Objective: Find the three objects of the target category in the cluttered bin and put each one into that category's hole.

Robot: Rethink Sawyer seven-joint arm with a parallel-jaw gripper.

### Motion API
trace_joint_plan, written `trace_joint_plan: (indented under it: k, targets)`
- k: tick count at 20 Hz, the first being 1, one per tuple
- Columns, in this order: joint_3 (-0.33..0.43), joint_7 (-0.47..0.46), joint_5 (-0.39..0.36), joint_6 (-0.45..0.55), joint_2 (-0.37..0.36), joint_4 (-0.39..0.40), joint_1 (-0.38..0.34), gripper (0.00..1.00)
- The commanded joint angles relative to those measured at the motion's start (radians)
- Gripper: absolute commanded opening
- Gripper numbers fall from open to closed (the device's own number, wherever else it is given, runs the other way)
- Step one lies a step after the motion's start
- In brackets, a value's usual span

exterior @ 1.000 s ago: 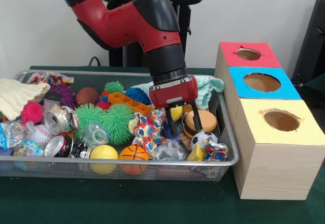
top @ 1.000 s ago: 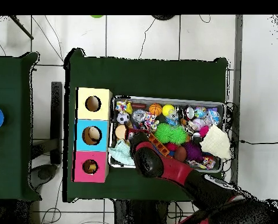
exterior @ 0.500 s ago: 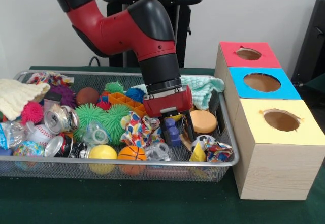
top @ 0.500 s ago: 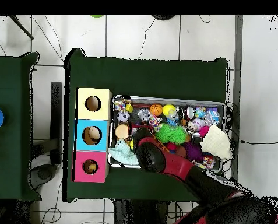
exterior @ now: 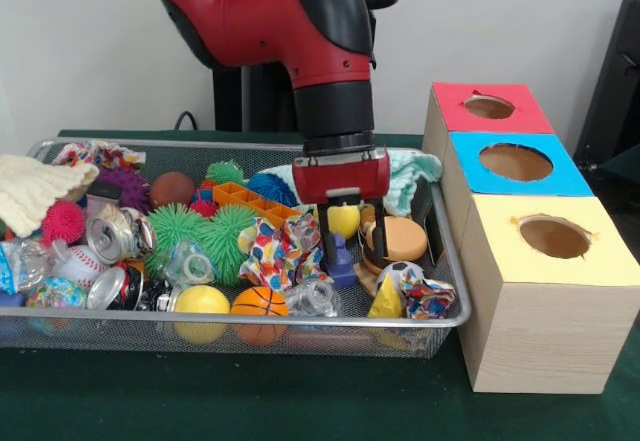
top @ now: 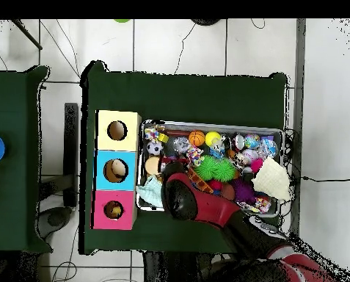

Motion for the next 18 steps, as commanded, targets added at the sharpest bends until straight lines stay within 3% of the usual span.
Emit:
trace_joint_plan:
  k: [1,11,18]
  targets:
    - [-0.074,0.240,0.108,0.110,-0.129,0.057,0.042,1.00]
    - [-0.071,0.252,0.222,0.145,-0.194,0.016,0.117,1.00]
    - [-0.055,0.234,0.264,0.098,-0.145,-0.089,0.128,1.00]
